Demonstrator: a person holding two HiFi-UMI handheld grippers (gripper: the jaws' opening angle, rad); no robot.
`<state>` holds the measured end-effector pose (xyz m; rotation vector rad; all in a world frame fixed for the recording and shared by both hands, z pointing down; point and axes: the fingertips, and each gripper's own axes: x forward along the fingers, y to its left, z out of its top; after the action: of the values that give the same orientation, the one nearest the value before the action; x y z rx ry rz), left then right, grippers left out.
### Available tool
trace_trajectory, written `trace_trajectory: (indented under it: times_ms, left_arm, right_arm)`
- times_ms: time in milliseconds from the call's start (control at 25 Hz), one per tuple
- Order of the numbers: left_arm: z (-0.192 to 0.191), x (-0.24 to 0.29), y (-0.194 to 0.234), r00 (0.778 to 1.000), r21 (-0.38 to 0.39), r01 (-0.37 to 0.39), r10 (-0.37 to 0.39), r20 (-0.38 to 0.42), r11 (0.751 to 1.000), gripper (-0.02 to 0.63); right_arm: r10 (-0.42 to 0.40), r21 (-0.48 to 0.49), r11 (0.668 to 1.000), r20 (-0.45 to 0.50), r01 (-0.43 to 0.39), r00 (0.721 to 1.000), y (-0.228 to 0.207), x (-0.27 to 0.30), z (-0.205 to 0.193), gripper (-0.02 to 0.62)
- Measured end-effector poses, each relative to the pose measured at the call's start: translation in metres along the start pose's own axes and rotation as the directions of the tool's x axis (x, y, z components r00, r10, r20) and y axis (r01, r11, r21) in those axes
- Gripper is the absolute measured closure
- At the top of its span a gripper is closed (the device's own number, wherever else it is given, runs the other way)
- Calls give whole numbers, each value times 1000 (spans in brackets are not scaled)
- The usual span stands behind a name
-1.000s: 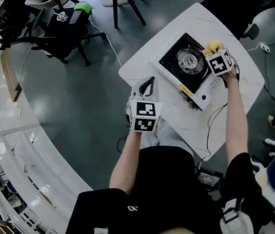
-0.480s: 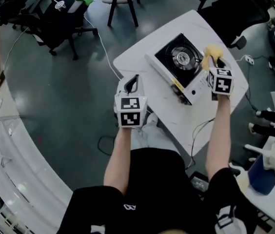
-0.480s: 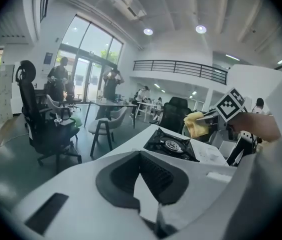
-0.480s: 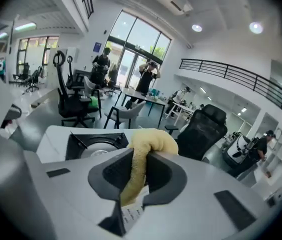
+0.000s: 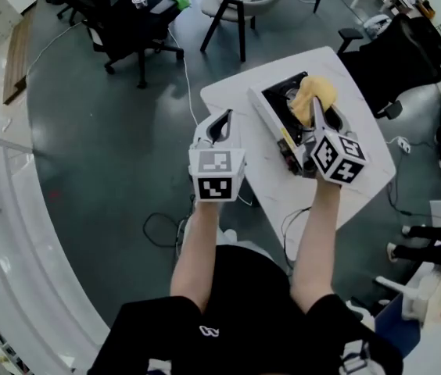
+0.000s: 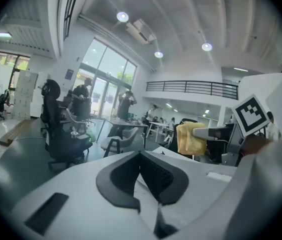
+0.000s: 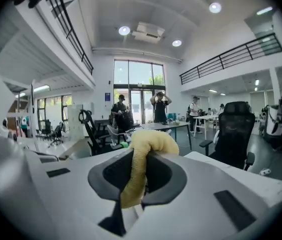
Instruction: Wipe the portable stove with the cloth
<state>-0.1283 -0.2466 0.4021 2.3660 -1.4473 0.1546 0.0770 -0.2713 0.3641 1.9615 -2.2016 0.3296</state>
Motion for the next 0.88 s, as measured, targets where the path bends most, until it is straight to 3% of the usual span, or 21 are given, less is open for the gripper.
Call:
trace_trajectory:
  times_ms: [120,280,400,520,680,880]
  left_arm:
    - [15,-34,-11,996,-38,-55,57,61,998,612]
    - [15,-79,-42,987,-37,-96,99,127,995,612]
    - [-4,-108,-56,984,-26,-123,125,127,992,612]
    - [-7,-131,-76,982,14,-120,116,147,993,612]
    - [15,-148,-98,975,53,-117,105,194,992,612]
    - [28,-160,-130,969,103,-104,78,233,989,612]
  right_arm:
    - [62,75,995,93,-69,994,31,-37,20,557]
    - [148,46,987,140,-156,979,57,-95,10,557]
    - [159,-10,987,73,-159,985,57,-124,-23,557]
    - [190,-52,981,71,-187,979,58,-154,-35,557]
    - [239,-109,968,145,-225,960,59,-190,-12,557]
    - [205,-156,972,218,-174,954,47,-223,11,557]
